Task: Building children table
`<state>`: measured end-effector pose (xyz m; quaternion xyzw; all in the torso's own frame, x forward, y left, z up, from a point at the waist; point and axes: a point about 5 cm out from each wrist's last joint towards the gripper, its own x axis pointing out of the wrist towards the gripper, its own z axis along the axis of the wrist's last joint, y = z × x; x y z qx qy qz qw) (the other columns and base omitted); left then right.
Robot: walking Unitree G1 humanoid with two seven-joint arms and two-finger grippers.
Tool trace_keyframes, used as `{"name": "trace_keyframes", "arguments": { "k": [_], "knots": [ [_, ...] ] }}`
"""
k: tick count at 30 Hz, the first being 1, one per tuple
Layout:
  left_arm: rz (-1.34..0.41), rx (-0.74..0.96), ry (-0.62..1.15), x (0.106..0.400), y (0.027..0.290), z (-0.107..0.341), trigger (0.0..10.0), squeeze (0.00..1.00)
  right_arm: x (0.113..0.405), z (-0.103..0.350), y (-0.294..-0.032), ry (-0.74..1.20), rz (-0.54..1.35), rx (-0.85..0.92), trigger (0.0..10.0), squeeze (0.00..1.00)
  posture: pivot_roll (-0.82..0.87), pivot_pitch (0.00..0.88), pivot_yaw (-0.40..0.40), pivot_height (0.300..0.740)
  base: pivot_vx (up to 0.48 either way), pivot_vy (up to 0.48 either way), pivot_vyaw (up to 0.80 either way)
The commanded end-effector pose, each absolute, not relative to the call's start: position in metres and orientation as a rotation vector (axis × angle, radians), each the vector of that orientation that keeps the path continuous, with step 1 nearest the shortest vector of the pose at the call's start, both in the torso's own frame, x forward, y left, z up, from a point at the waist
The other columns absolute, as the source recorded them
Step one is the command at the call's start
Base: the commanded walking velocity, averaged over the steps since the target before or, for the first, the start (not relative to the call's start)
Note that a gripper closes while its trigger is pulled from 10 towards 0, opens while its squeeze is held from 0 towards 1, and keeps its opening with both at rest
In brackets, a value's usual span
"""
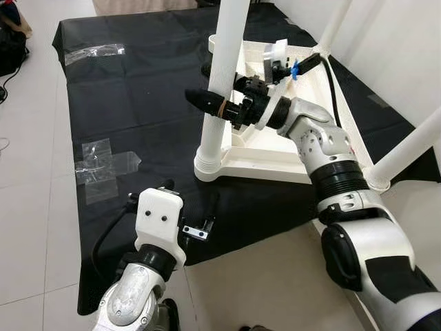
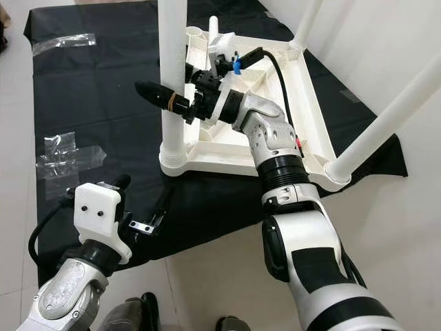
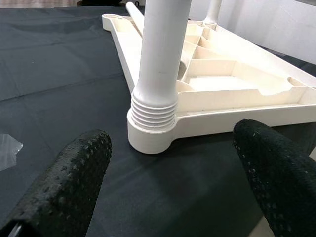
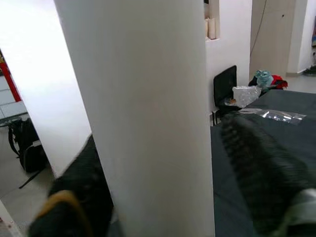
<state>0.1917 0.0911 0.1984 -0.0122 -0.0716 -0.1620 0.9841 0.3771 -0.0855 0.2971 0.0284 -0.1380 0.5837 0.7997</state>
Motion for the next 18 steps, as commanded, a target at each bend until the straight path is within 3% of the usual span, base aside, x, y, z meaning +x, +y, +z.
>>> {"name": "trace_keyframes", "arguments": {
  "k": [1,18],
  "knots": [
    [-0.316,-0.028,-0.141,0.192,0.092,0.199,10.0,0.0,0.377,0.292,-0.085,-0.292,1.243,0.046,0.0,0.0,0.06,0.217,-0.127,0.74,0.0,0.0,0.0],
    [-0.289,0.005,-0.163,0.199,0.103,0.202,10.0,0.0,0.382,0.292,-0.088,-0.286,1.184,0.117,0.0,0.0,0.06,0.206,-0.124,0.74,0.0,0.0,0.0]
  ]
}}
